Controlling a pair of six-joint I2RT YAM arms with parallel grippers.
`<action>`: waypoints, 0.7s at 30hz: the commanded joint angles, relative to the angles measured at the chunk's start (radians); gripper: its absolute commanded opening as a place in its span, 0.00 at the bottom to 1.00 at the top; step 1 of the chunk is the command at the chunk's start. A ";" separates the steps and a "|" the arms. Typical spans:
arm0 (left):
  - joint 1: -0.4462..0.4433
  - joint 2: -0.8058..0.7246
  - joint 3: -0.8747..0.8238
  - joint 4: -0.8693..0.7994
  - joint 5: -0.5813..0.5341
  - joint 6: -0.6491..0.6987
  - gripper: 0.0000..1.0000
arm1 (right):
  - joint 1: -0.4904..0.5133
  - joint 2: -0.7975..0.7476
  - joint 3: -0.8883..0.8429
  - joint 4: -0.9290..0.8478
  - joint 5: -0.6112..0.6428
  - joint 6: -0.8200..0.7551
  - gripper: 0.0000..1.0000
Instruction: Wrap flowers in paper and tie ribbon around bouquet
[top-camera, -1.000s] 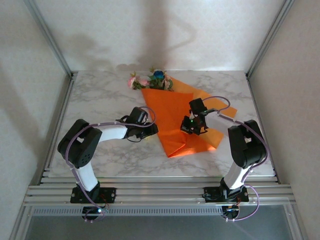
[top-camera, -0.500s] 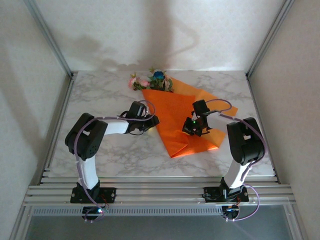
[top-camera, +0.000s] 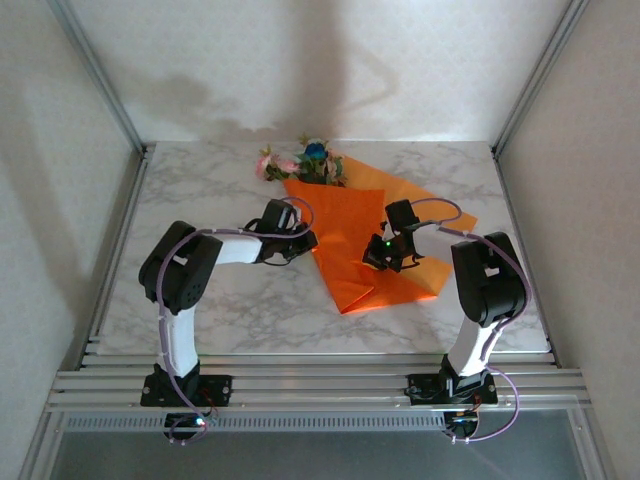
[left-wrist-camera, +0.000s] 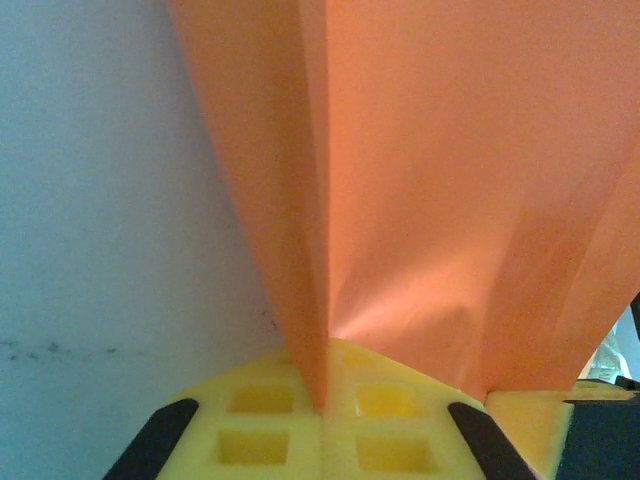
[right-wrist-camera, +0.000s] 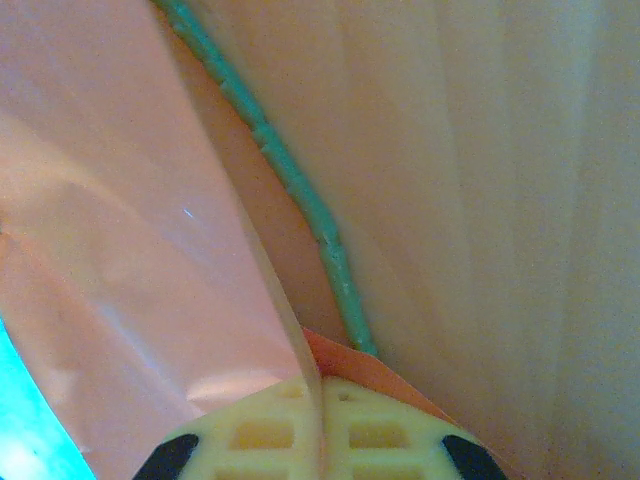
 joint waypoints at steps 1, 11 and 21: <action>0.038 -0.010 0.008 0.020 -0.030 0.009 0.30 | -0.010 0.057 -0.016 -0.064 0.057 -0.026 0.00; 0.101 0.111 0.097 0.105 0.035 -0.021 0.09 | -0.011 0.073 -0.016 -0.063 0.043 -0.029 0.00; 0.153 0.131 0.140 0.110 0.028 -0.029 0.38 | -0.012 0.088 0.000 -0.071 0.036 -0.038 0.00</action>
